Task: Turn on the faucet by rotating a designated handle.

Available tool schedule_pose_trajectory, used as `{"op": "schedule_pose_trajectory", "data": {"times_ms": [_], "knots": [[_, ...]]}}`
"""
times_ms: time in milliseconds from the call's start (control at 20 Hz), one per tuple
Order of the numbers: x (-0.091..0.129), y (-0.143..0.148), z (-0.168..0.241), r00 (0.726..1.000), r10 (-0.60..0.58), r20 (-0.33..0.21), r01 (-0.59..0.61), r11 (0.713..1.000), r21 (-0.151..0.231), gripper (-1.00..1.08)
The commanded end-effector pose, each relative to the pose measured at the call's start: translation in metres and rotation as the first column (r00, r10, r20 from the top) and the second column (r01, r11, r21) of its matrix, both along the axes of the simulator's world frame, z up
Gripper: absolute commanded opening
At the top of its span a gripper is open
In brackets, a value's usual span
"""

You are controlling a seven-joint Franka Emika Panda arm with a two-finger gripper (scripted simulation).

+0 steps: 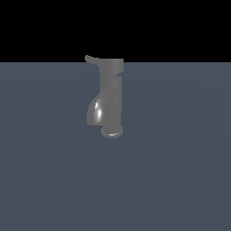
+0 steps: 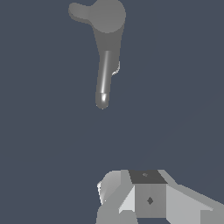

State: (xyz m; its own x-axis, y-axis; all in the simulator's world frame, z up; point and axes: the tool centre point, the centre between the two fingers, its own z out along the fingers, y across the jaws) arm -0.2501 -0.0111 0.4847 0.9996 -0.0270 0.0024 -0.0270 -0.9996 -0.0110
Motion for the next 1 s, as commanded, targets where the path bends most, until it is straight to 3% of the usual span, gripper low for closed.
{"op": "schedule_pose_trajectory", "data": {"times_ms": [0, 950], "knots": [[0.000, 0.000, 0.000, 1.000, 0.000, 0.000, 0.000, 1.000, 0.000, -1.00], [0.016, -0.007, 0.006, 0.999, -0.037, 0.025, 0.037, 0.999, 0.011, -1.00]]}}
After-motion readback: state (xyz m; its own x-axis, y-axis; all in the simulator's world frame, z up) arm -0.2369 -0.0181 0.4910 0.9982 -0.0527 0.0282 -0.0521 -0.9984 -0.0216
